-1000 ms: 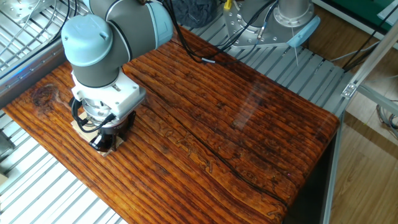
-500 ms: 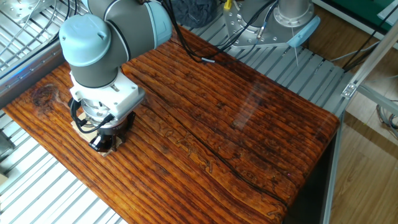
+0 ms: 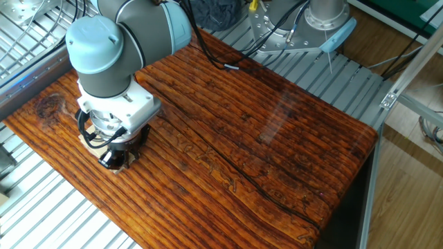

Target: Play Jenga

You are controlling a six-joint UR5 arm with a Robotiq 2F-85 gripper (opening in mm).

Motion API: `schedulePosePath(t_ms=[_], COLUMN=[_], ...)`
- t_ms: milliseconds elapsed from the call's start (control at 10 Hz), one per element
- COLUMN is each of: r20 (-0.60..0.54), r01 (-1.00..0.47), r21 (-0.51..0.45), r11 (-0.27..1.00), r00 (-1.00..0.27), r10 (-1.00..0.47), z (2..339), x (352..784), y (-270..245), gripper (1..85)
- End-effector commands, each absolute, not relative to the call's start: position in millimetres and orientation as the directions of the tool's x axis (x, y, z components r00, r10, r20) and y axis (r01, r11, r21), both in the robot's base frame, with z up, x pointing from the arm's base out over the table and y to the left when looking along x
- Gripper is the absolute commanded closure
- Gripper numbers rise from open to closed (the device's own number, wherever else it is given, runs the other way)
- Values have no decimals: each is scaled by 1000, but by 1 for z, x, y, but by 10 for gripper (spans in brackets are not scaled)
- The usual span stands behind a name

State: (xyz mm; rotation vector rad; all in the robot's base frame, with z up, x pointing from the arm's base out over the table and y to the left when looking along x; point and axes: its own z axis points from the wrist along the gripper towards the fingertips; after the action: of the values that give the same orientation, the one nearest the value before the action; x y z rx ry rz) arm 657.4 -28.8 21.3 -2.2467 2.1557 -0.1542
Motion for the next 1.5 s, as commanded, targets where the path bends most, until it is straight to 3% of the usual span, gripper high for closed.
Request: schedulePosePath(t_ms=[0,1400], r20=[41,11], r01=[-995,-995], r21=[-91,-94], r11=[-36,-26], r00=[33,25], r10=[-999,-1000], z=[22,24], x=[659,660], y=[-27,-26], gripper=[577,613])
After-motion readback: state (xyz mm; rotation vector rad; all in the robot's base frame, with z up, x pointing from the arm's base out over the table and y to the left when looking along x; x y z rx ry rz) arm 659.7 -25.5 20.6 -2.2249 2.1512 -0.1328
